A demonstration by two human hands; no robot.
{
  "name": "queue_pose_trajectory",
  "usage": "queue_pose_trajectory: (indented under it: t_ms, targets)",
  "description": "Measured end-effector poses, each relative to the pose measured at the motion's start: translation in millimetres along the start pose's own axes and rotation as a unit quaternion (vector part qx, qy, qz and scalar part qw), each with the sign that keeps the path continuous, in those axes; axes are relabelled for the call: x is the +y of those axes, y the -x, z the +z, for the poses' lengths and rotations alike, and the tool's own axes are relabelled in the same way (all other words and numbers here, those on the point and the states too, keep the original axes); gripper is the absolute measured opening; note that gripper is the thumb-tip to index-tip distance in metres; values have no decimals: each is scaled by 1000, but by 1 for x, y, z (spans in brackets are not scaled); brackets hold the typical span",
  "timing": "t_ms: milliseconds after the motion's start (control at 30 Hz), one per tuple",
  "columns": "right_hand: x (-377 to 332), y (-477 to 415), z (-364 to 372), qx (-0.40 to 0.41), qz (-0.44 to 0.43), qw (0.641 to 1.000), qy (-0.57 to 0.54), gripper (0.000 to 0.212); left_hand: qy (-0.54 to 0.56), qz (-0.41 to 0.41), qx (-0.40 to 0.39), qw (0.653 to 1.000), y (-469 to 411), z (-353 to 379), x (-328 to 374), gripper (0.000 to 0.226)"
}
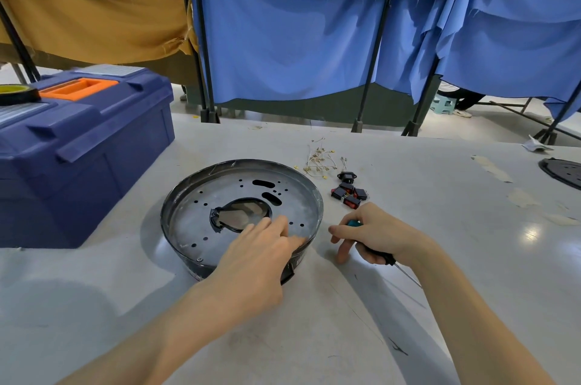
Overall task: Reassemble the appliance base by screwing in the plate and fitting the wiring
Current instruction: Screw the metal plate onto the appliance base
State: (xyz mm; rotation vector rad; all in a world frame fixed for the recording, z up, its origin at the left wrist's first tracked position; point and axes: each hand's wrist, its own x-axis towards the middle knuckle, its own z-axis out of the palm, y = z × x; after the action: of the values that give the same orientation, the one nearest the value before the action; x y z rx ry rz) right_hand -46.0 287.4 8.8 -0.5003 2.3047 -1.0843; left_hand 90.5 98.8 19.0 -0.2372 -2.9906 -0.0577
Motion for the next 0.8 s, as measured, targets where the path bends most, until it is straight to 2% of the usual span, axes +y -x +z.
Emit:
queue_pose_trajectory:
  t_ms: [200, 333, 533, 667, 733, 800]
  targets:
    - [0, -1, -1, -2, 1, 1000, -3, 37, -4, -3, -7, 1000, -6, -18, -4, 57]
    - [1, 0, -2, -5, 1, 1000, -5, 37, -5, 3, -17, 1000, -12, -29, -6, 34]
    - [1, 0, -3, -4, 2, 1000, -13, 34, -9, 11, -22, 1000, -14, -27, -9, 31]
    - [-1, 2, -2, -17, -8, 1000, 21, 17, -12, 11, -29, 999, -16, -26, -8, 37]
    - [-5, 2, 4, -25, -25, 999, 35, 21, -8, 10, -37, 999, -17, -25, -8, 42]
    - [-9, 1, 13, -28, -43, 998, 38, 27, 3, 5, -45, 999, -18, -25, -8, 36]
